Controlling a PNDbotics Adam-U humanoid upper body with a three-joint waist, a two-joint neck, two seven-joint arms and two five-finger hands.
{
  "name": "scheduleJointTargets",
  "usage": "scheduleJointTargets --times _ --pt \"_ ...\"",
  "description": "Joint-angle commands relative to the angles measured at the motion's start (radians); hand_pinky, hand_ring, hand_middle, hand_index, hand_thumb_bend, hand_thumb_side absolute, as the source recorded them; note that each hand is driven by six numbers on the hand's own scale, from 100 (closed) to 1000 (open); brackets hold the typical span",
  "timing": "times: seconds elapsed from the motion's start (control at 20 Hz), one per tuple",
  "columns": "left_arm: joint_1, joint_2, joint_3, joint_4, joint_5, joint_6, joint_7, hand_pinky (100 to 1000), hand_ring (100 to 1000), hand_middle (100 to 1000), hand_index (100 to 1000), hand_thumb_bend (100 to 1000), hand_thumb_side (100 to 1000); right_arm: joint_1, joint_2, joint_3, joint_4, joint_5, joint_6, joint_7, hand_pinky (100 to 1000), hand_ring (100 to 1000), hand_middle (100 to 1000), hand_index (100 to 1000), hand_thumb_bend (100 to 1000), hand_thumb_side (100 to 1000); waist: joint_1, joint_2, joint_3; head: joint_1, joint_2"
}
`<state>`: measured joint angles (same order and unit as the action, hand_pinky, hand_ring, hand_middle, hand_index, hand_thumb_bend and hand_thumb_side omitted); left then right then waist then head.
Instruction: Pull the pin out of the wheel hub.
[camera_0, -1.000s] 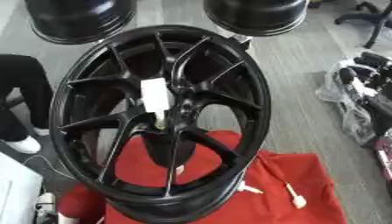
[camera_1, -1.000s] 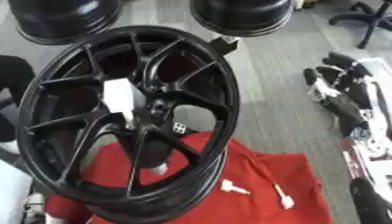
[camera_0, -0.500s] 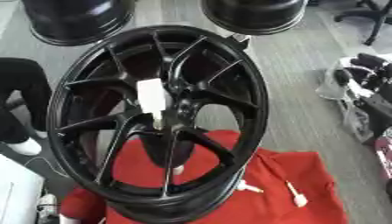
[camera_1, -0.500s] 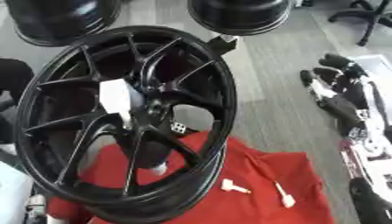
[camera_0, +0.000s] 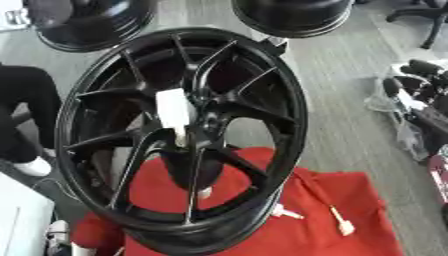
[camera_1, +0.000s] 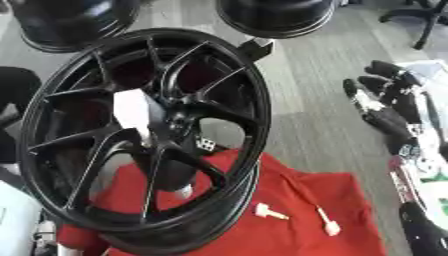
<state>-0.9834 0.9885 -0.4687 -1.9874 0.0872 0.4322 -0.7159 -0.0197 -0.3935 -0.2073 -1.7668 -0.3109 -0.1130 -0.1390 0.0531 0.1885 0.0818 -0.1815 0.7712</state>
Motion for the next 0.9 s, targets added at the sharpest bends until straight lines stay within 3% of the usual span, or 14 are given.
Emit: scheduleJointTargets --times 0.05,0.7,0.9 --pt "-0.027 0.019 -0.033 -0.012 -0.050 0.027 -0.022 823 837 823 863 248 828 -0.003 -0.033 0.000 -0.019 0.008 0.002 0.001 899 736 706 746 503 185 0.000 -0.014 0.001 -0.001 -0.001" --pt "-0.079 -0.070 -0.142 0.001 -0.074 0.186 -0.020 820 834 819 863 264 831 -0.001 -0.034 0.002 -0.018 0.016 0.004 0.002 898 736 707 746 501 187 0.002 -0.013 0.001 -0.004 -0.001" --pt "-0.105 -0.127 -0.180 0.064 -0.121 0.195 -0.024 828 838 828 873 296 777 -0.001 -0.033 0.002 -0.018 0.014 0.004 0.003 898 736 707 746 502 187 0.001 -0.013 0.000 -0.006 -0.001"
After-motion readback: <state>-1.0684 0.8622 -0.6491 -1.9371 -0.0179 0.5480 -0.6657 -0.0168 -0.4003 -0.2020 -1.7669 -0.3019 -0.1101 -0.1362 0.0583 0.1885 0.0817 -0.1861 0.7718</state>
